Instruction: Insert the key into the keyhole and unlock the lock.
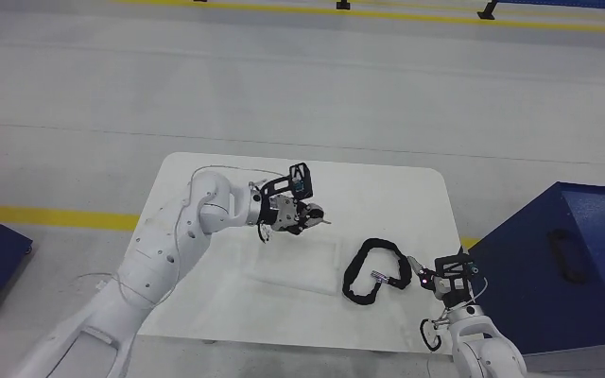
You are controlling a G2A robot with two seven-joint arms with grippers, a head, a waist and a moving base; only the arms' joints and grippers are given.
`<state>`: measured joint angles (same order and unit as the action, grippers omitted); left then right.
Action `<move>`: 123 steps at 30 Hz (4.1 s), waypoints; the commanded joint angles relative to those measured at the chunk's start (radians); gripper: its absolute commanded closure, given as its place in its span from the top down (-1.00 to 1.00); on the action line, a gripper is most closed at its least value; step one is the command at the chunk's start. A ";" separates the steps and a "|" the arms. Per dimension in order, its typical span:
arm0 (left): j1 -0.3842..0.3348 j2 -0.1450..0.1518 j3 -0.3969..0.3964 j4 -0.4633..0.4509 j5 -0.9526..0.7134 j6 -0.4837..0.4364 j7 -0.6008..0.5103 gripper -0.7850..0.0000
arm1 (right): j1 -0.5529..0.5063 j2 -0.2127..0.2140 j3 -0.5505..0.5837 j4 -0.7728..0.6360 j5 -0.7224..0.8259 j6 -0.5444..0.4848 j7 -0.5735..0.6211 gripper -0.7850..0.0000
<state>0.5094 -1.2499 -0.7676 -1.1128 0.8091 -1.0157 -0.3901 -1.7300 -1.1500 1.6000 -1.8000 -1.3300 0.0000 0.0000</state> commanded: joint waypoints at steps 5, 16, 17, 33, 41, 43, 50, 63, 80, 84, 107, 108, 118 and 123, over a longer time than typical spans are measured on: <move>0.134 0.077 -0.095 -0.150 0.009 0.003 0.023 -1.00 | 0.000 0.000 0.000 0.000 0.000 0.000 0.000 1.00; 0.134 0.077 -0.095 -0.150 0.009 0.003 0.023 -1.00 | 0.000 0.000 0.000 0.000 0.000 0.000 0.000 1.00; 0.134 0.077 -0.095 -0.150 0.009 0.003 0.023 -1.00 | 0.000 0.000 0.000 0.000 0.000 0.000 0.000 1.00; 0.134 0.077 -0.095 -0.150 0.009 0.003 0.023 -1.00 | 0.069 0.045 0.125 0.011 -0.097 -0.515 0.136 1.00; 0.134 0.077 -0.095 -0.150 0.009 0.003 0.023 -1.00 | 0.280 0.068 0.085 0.186 0.056 -0.858 0.325 1.00; 0.134 0.077 -0.095 -0.150 0.009 0.003 0.023 -1.00 | 0.301 0.067 0.079 0.203 0.085 -0.848 0.343 1.00; 0.134 0.077 -0.095 -0.150 0.009 0.003 0.023 -1.00 | 0.301 0.067 0.079 0.203 0.085 -0.848 0.343 1.00; 0.134 0.077 -0.095 -0.150 0.009 0.003 0.023 -1.00 | 0.353 0.161 -0.082 0.213 -0.062 -1.012 0.436 1.00; 0.134 0.077 -0.095 -0.150 0.009 0.003 0.023 -1.00 | 0.595 0.244 -0.350 0.456 0.192 -1.012 0.575 -0.02; 0.134 0.077 -0.095 -0.150 0.009 0.003 0.023 -1.00 | 0.624 0.250 -0.392 0.477 0.221 -1.012 0.620 0.00; 0.134 0.077 -0.095 -0.150 0.009 0.003 0.023 -1.00 | 0.676 0.229 -0.514 0.510 0.146 -0.857 0.657 -1.00; 0.134 0.077 -0.095 -0.150 0.009 0.003 0.023 -1.00 | 0.672 0.229 -0.515 0.509 0.146 -0.857 0.650 -1.00; 0.134 0.077 -0.095 -0.150 0.009 0.003 0.023 -1.00 | 0.601 0.252 -0.426 0.438 0.151 -0.840 0.522 -1.00; 0.134 0.077 -0.095 -0.150 0.009 0.003 0.023 -1.00 | 0.494 0.277 -0.317 0.363 0.132 -0.841 0.335 -1.00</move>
<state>0.6430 -1.1731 -0.8629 -1.2624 0.8178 -1.0123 -0.3671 -1.2131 -0.8771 1.2610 -1.4267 -1.1978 -0.8351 0.3811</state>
